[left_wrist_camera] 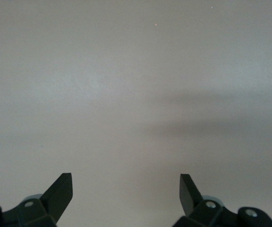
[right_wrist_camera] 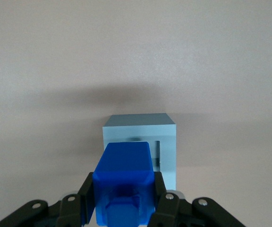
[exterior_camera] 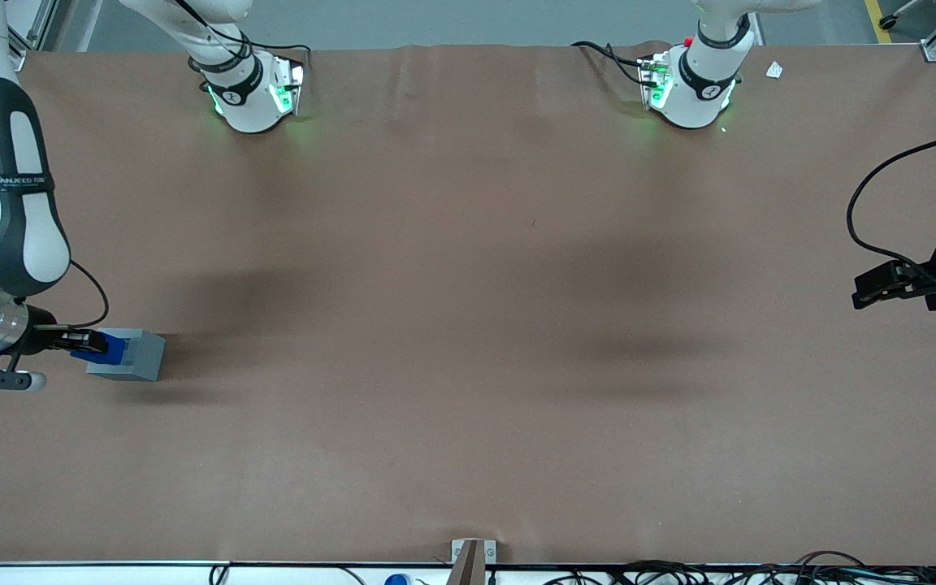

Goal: Insert blue part into gray base with right arm
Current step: 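Lower the blue block into the socket and open the right gripper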

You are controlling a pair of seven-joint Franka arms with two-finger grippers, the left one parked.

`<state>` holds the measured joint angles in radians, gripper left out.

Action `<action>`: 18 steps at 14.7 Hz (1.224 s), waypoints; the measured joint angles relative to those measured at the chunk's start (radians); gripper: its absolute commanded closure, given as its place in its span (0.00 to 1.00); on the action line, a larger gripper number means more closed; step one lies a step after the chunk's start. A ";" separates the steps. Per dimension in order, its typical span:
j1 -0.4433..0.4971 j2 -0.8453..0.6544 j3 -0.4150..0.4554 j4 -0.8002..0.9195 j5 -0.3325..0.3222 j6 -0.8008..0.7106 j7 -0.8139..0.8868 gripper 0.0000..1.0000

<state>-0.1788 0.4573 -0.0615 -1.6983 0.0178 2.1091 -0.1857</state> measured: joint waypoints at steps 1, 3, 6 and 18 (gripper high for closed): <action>0.000 0.002 0.000 0.000 0.000 0.001 0.000 0.98; -0.005 0.010 0.000 0.000 0.000 0.003 -0.001 0.98; -0.018 0.027 0.000 0.000 0.000 0.009 -0.006 0.98; -0.024 0.042 0.002 0.000 0.000 0.009 -0.006 0.97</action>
<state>-0.2025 0.4996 -0.0599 -1.6982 0.0178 2.1185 -0.1919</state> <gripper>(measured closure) 0.489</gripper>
